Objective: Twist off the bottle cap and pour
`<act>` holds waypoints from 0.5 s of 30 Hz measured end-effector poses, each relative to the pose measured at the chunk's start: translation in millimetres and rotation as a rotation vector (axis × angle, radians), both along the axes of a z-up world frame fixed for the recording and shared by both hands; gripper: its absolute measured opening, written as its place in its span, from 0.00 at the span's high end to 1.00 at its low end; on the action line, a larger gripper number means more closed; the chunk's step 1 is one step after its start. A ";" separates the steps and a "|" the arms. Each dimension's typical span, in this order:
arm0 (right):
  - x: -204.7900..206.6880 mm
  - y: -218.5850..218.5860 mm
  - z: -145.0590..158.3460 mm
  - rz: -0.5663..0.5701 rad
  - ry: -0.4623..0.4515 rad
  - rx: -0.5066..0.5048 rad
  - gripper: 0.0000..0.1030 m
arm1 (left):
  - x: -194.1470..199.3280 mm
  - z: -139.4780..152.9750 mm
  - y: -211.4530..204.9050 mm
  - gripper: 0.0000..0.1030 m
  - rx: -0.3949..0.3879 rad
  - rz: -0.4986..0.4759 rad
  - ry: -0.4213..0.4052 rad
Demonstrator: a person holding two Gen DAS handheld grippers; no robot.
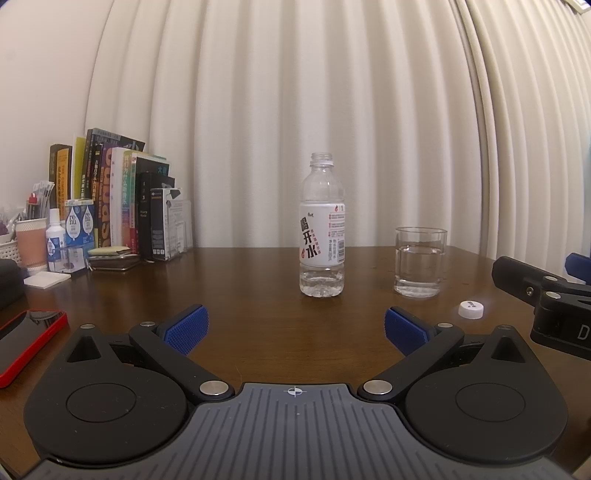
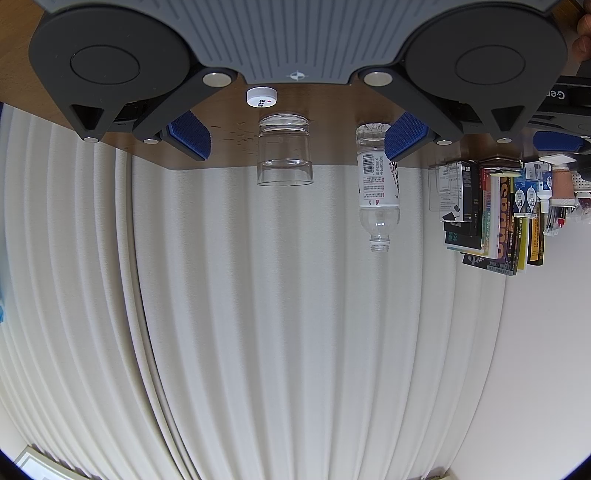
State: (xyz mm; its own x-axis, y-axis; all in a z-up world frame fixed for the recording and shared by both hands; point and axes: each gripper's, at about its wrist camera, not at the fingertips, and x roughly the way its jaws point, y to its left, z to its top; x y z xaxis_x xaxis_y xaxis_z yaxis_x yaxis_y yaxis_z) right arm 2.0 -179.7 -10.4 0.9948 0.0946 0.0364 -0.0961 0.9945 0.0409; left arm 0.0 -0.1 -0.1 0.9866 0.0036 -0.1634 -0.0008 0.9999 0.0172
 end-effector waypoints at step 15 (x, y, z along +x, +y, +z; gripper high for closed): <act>-1.4 2.0 -0.1 0.000 0.000 0.000 0.00 | 0.2 -0.8 -2.2 0.00 -0.001 0.005 -0.003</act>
